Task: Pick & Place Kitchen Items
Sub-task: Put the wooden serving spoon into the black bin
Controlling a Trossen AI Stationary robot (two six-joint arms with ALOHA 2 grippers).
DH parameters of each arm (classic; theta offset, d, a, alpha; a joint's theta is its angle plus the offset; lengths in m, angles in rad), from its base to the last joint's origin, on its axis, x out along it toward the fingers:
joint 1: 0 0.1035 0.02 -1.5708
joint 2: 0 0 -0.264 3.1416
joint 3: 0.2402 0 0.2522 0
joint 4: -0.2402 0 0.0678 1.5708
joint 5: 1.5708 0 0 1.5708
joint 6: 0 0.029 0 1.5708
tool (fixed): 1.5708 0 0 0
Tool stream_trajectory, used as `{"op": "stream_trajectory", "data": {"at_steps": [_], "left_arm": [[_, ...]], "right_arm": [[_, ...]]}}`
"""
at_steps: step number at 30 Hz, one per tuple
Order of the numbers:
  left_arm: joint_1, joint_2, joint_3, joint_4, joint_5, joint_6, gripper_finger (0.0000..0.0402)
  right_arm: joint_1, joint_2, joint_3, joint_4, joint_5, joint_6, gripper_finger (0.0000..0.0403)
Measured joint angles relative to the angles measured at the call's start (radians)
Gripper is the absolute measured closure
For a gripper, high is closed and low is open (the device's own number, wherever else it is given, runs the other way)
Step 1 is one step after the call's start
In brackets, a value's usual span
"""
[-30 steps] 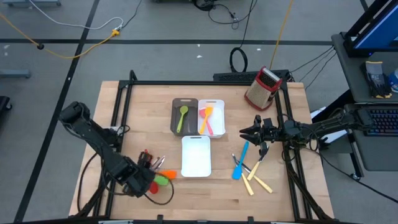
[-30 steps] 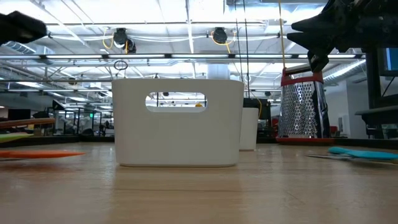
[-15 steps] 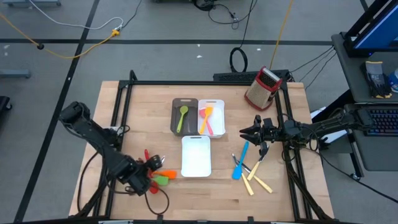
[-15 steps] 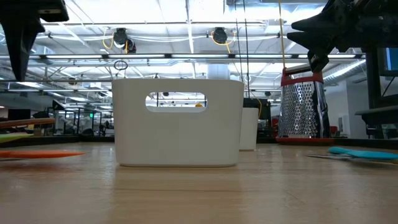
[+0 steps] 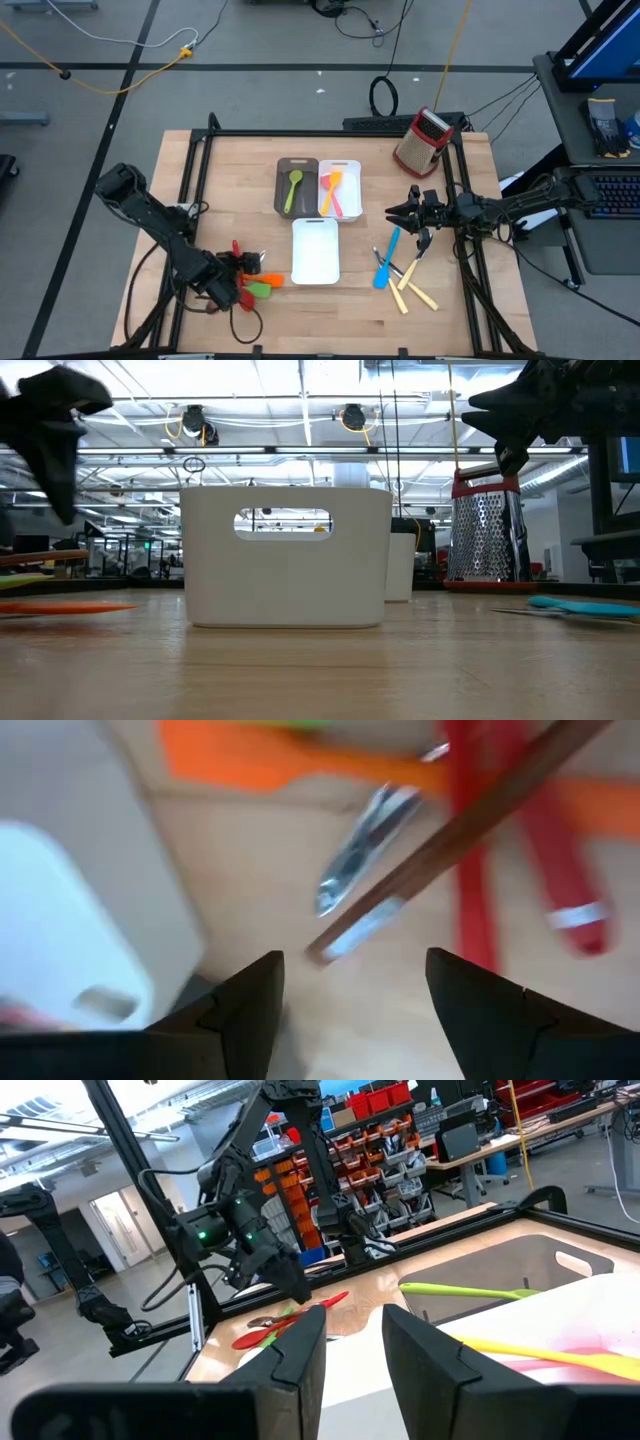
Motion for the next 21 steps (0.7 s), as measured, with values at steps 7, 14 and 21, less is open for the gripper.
{"op": "stream_trajectory", "data": {"at_steps": [7, 14, 21], "left_arm": [[-0.007, 0.000, 0.000, 0.088, 0.062, 0.015, 0.0151], [-0.026, 0.000, 0.000, 0.140, 0.124, 0.057, 0.0151], [-0.025, 0.000, -0.026, 0.142, 0.151, 0.081, 0.0151]], "right_arm": [[0.000, 0.000, 0.000, 0.000, 0.002, 0.001, 0.0310], [0.000, 0.000, 0.000, 0.000, 0.003, 0.015, 0.0310], [0.000, 0.000, 0.000, 0.000, 0.003, 0.015, 0.0310]]}}
